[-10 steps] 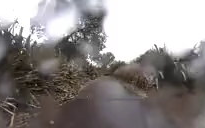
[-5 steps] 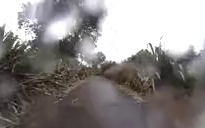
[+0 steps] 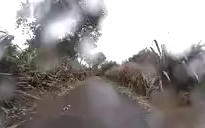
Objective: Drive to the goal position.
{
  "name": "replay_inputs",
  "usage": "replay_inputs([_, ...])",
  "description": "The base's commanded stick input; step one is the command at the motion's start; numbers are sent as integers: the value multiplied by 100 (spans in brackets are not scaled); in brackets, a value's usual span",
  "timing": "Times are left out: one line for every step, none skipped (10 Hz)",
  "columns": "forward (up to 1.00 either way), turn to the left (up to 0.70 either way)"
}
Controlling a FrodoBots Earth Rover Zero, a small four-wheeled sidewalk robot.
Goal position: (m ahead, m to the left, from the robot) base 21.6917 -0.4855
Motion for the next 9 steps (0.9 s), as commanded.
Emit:
replay_inputs([85, 0])
replay_inputs([85, 0])
replay_inputs([85, 34])
replay_inputs([85, 25])
replay_inputs([85, 5])
replay_inputs([85, 0])
replay_inputs([85, 0])
replay_inputs([85, 0])
replay_inputs([85, 0])
